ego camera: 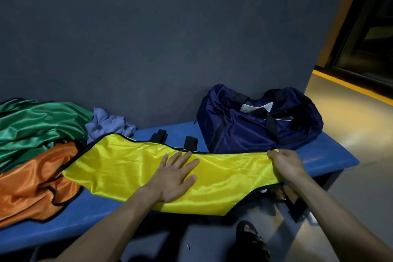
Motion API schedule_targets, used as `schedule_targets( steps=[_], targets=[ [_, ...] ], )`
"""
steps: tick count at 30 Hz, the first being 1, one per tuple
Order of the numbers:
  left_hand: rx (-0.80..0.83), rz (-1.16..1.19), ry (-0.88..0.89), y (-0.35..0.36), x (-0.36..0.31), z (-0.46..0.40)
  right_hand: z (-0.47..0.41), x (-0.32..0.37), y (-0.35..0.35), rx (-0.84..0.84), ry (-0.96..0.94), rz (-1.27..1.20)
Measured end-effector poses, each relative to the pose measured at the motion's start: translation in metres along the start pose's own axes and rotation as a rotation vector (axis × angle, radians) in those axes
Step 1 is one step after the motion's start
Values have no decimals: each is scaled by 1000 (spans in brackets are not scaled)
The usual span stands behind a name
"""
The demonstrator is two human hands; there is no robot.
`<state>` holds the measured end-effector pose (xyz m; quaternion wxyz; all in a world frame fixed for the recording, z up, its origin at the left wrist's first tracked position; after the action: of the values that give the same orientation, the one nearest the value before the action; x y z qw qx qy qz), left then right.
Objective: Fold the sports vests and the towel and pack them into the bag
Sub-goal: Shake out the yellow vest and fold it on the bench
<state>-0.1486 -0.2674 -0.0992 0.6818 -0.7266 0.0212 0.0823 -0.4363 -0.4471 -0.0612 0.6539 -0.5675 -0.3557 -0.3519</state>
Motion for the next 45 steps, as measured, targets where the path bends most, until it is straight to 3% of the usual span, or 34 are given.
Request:
schedule_targets(
  steps=[3, 7, 12, 17, 22, 27, 31, 35, 37, 39, 41, 45],
  targets=[
    [-93, 4, 2, -10, -8, -9, -1, -2, -2, 6, 0, -11],
    [18, -14, -42, -1, -11, -16, 1, 1, -3, 17, -43, -56],
    [-278, 140, -127, -27, -2, -34, 0, 2, -2, 39, -75, -80],
    [-239, 136, -316, -24, 6, -59, 4, 9, 1, 26, -79, -92],
    [-356, 482, -469, -23, 9, -75, 7, 13, 0, -1, -84, -109],
    [-509, 600, -465, -27, 16, -80, 7, 11, -3, -55, -100, -96],
    [-453, 563, -399, -25, 18, -78, 6, 13, -1, -49, -111, -67],
    [-582, 325, -435, -51, 50, -65, 8, 18, -1, -42, -141, -79],
    [-544, 235, -609, -55, 78, -58, 9, 19, -1, -38, -147, -86],
    [-388, 197, -766, -49, 100, -53, 10, 21, 0, -35, -146, -95],
    [-283, 197, -817, -44, 108, -54, 12, 22, 1, -37, -143, -102],
    [-232, 300, -850, -43, 109, -62, 10, 23, 1, -53, -128, -119]
  ],
)
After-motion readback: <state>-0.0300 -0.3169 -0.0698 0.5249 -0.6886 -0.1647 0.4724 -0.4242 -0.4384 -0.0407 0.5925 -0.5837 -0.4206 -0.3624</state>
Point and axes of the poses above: each hand's wrist, its own z-axis away from the middle knuckle, its own y-axis out of the palm, x = y × z, the point moved 5 cm from there along -z, towards the middle knuckle, and after that the axes turned 4 degrees about -x, right-handed, at the moved point
